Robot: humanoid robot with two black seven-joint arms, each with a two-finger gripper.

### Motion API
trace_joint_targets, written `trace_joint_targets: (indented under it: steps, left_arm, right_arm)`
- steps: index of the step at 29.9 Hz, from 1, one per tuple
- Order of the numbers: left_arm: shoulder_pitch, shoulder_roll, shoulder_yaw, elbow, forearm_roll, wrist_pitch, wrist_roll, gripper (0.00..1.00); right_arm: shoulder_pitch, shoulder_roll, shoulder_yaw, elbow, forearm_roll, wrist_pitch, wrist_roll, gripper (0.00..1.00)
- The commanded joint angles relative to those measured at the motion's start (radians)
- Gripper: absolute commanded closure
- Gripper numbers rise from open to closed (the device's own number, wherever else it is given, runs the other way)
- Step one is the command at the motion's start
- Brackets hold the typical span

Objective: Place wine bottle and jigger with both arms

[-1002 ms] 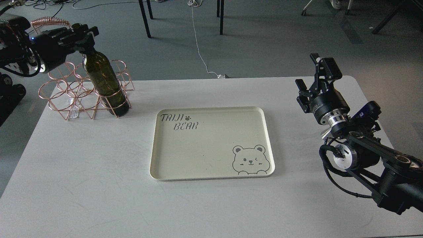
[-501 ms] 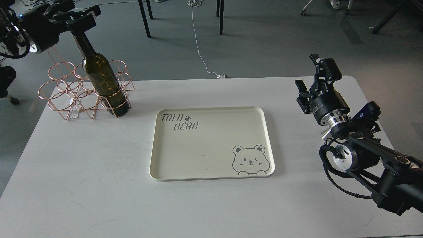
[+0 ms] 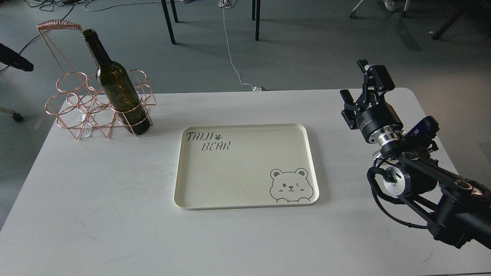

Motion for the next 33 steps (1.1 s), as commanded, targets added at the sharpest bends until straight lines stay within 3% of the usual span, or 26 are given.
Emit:
trace_joint_targets:
  steps: [1, 10, 21, 33]
  left_arm:
    - [0.081, -0.072, -0.013, -0.034, -0.15, 0.012, 0.0, 0.02]
    - [0.306, -0.234, -0.08, -0.04, -0.212, 0.03, 0.0, 0.02]
    - [0.681, -0.466, -0.339, -0.025, -0.411, -0.17, 0.0, 0.02]
    - [0.755, -0.532, -0.343, 0.106, -0.508, -0.223, 0.028, 0.02]
  right_arm:
    - [0.0, 0.003, 0.01, -0.003, 0.003, -0.001, 0.0, 0.02]
    - [0.0, 0.012, 0.09, -0.026, 0.004, 0.002, 0.0, 0.02]
    - [-0.017, 0.021, 0.079, -0.02, 0.004, 0.003, 0.0, 0.02]
    - [-0.066, 0.021, 0.073, -0.019, 0.004, 0.02, 0.0, 0.02]
